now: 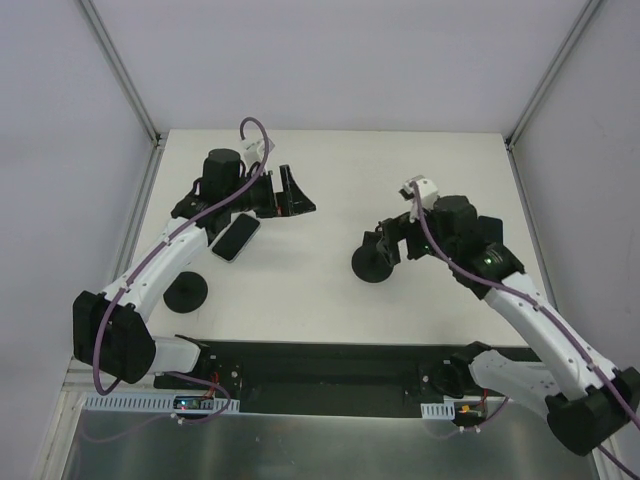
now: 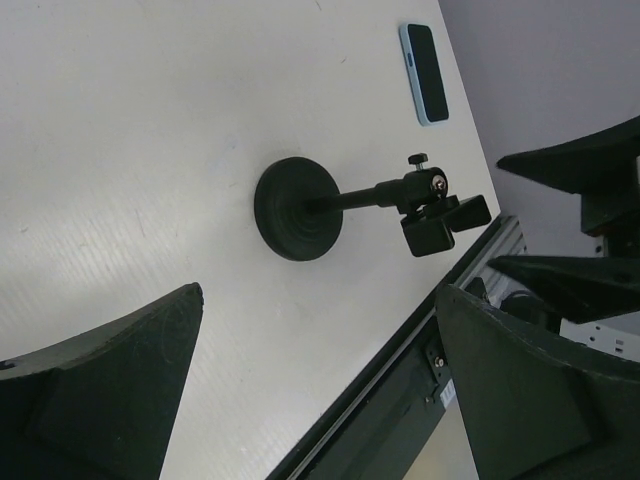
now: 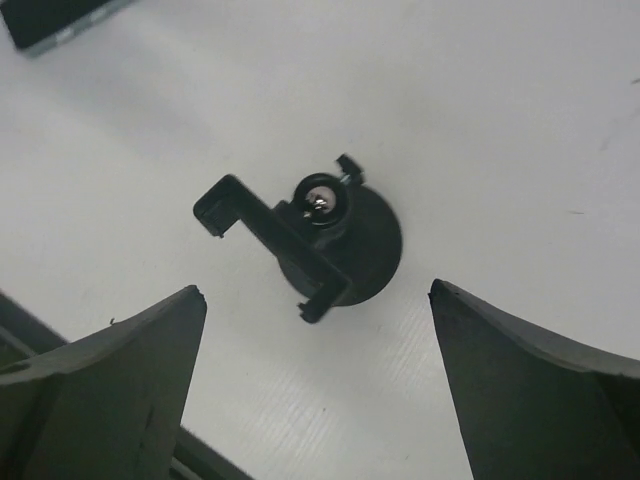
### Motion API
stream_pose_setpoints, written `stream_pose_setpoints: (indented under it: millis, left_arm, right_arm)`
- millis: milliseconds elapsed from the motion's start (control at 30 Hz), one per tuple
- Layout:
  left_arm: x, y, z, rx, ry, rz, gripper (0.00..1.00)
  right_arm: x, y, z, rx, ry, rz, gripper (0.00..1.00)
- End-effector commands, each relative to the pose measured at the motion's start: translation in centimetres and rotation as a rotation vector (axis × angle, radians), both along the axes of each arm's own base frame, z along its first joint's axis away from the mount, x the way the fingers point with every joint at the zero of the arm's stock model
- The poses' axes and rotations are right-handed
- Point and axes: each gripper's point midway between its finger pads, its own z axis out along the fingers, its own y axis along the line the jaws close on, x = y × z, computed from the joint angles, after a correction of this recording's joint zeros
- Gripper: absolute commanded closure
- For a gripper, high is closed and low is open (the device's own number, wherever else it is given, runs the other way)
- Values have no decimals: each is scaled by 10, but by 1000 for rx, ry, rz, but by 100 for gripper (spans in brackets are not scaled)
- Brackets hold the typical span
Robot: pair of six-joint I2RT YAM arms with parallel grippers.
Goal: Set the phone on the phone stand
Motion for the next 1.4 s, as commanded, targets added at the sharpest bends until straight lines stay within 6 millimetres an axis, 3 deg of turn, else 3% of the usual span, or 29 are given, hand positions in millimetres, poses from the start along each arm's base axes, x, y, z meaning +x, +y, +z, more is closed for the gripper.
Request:
stream_pose_setpoints:
  millis: [0, 33, 100, 133, 167, 200, 233, 267, 333, 367, 400, 433, 467, 633, 867, 1167, 1367]
  left_arm:
    - [-11, -3, 12, -20, -47, -46, 1]
    - [-12, -4, 10, -23, -35, -53, 1]
    - [-15, -6, 12, -39, -23, -67, 1]
    - [-16, -7, 12, -42, -18, -70, 1]
    - [-16, -7, 12, -43, -14, -70, 1]
    - [-16, -7, 13, -46, -17, -71, 1]
    - [-17, -6, 14, -45, -22, -69, 1]
    - [-17, -6, 14, -45, -25, -66, 1]
    - [-19, -6, 15, -47, -25, -67, 1]
    - [-19, -6, 16, -49, -26, -68, 1]
    - [-20, -6, 15, -51, -20, -68, 1]
    - [-20, -6, 15, -52, -18, -70, 1]
    - [-20, -6, 14, -53, -13, -73, 1]
    - [-21, -7, 13, -58, -2, -78, 1]
    - [-23, -9, 13, -66, 7, -88, 1]
    - [-24, -9, 14, -69, 5, -91, 1]
    - [-26, -11, 15, -80, 16, -102, 1]
  right_arm:
    - [21, -53, 57, 125, -276, -309, 3]
    - [34, -79, 67, 160, -328, -442, 4]
    - [46, -132, 61, 172, -335, -718, 3]
    - [51, -174, 55, 194, -299, -903, 3]
    - [55, -190, 48, 195, -259, -959, 3]
    - [66, -204, 25, 166, -167, -1010, 3]
    - [71, -230, 27, 174, -123, -1091, 3]
    - [84, -233, -2, 163, 12, -1084, 3]
    - [99, -254, 1, 184, 104, -1120, 4]
    - [111, -258, -24, 177, 209, -1125, 3]
    - [114, -267, -31, 173, 252, -1145, 3]
    - [127, -275, -24, 177, 243, -1152, 3]
    - [136, -277, -45, 168, 308, -1128, 3]
    - [148, -302, -84, 168, 438, -1169, 3]
    - [142, -308, -113, 190, 557, -1136, 3]
    - [124, -317, -148, 67, 645, -1122, 3]
    - [124, -302, -166, 57, 721, -1031, 3]
